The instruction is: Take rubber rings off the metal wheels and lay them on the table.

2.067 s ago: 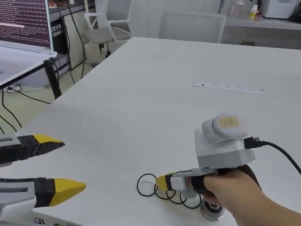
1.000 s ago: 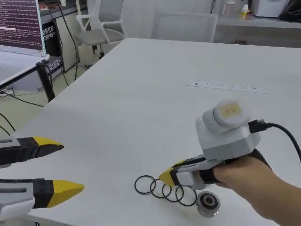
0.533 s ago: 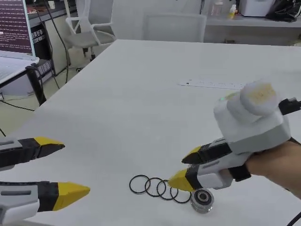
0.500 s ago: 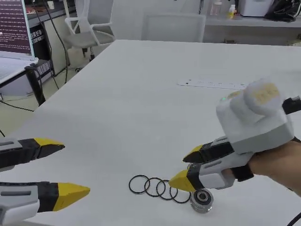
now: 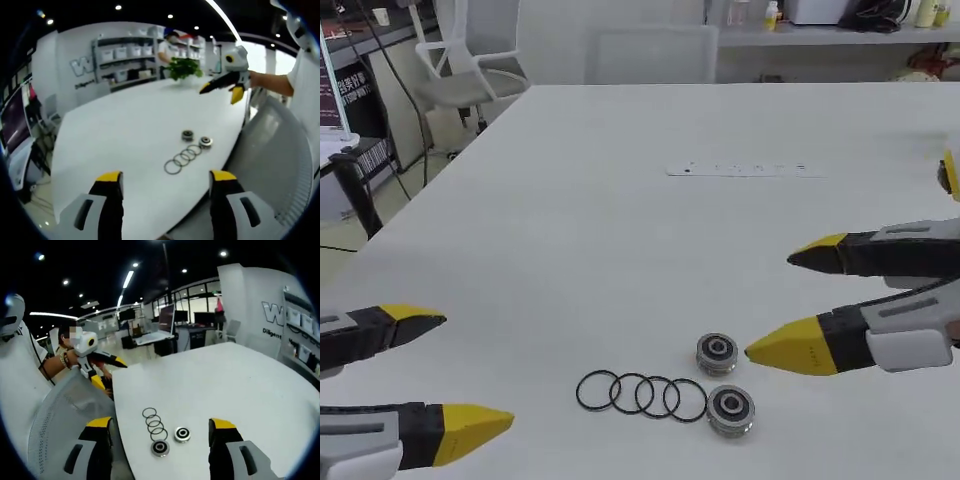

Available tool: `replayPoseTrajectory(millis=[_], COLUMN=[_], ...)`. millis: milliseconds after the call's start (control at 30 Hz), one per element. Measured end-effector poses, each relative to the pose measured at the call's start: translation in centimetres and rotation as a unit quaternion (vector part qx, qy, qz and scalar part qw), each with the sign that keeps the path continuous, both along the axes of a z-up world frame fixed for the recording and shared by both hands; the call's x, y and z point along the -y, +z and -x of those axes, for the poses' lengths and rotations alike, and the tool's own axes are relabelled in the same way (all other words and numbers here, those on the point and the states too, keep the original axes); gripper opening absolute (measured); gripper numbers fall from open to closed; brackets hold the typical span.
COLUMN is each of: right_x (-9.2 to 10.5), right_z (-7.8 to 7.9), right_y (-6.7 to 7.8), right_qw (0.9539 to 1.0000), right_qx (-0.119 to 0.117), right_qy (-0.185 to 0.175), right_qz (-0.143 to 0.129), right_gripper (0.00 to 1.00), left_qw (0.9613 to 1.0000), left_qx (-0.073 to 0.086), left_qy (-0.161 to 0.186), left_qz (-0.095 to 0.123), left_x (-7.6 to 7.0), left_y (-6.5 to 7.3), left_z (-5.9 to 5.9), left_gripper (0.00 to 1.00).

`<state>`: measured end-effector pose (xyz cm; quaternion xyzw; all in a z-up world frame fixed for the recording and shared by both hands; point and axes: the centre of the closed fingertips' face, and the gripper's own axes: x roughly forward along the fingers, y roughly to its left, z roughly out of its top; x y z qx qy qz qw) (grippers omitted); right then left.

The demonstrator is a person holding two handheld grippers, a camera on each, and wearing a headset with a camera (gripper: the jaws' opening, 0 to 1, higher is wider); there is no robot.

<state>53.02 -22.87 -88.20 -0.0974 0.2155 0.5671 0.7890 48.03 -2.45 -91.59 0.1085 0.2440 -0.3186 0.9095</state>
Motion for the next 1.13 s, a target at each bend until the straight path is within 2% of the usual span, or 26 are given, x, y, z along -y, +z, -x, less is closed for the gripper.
replayPoseTrajectory(millis=[67,167,300,367,433,500,533,600,667,733,767,900,933,967,1000,1067,1133], right_x=[0.9,1.9,3.7,4.7,5.7,6.6,7.2,7.9,8.6,8.8,8.9,9.0,9.0,9.0,8.9,8.9,8.9], right_z=[0.0,0.1,0.1,0.2,0.4,0.8,0.9,1.1,1.9,2.3,2.6,3.5,3.6,3.8,4.0,4.4,4.8], right_y=[0.4,0.6,0.1,-0.7,-1.6,-2.4,-3.0,-3.9,-5.2,-5.8,-6.3,-7.0,-7.1,-7.1,-7.2,-7.4,-7.7], right_qw=[0.9998,0.999,0.9968,0.9958,0.9946,0.9924,0.9904,0.9882,0.9859,0.9868,0.9865,0.9858,0.9857,0.9857,0.9857,0.9856,0.9855], right_qx=[0.01,0.012,0.01,0.002,-0.006,-0.031,-0.047,-0.059,-0.086,-0.077,-0.079,-0.084,-0.084,-0.084,-0.084,-0.087,-0.088], right_qy=[-0.012,-0.03,-0.06,-0.079,-0.096,-0.114,-0.127,-0.141,-0.142,-0.138,-0.136,-0.132,-0.132,-0.131,-0.13,-0.127,-0.125], right_qz=[-0.014,-0.032,-0.052,-0.046,-0.038,-0.035,-0.026,-0.01,0.021,0.036,0.048,0.062,0.064,0.065,0.066,0.069,0.074], right_gripper=[0.82,0.88,0.95,0.99,0.99,0.99,0.99,0.99,0.97,0.95,0.95,0.94,0.94,0.94,0.94,0.93,0.93], left_qw=[1.0,1.0,0.9999,0.9999,0.9999,0.9998,0.9997,0.9996,0.9995,0.9993,0.9992,0.9987,0.9986,0.9986,0.9988,0.9982,0.9976], left_qx=[-0.002,-0.004,-0.006,-0.006,-0.007,-0.012,-0.019,-0.023,-0.028,-0.034,-0.037,-0.05,-0.053,-0.049,-0.046,-0.05,-0.053], left_qy=[-0.003,-0.005,-0.007,-0.004,0.0,0.0,0.002,0.002,0.001,0.001,0.002,-0.005,-0.002,0.008,0.015,0.031,0.04], left_qz=[0.001,0.004,0.009,0.008,0.01,0.013,0.015,0.014,0.012,0.012,0.011,0.006,0.009,0.015,0.012,0.009,0.018], left_x=[0.1,0.3,0.5,0.5,0.5,0.6,0.7,0.8,0.9,1.2,1.3,1.8,1.7,1.5,1.2,0.7,0.6], left_y=[-0.1,-0.2,-0.2,-0.3,-0.3,-0.4,-0.6,-0.8,-1.1,-1.5,-1.6,-2.5,-2.4,-2.2,-2.1,-2.3,-2.3], left_z=[0.0,-0.1,-0.2,-0.3,-0.3,-0.2,-0.1,0.0,0.2,0.4,0.5,1.4,1.5,1.3,1.1,1.1,1.2], left_gripper=[0.72,0.72,0.73,0.75,0.79,0.8,0.8,0.8,0.81,0.82,0.82,0.82,0.8,0.79,0.78,0.79,0.79])
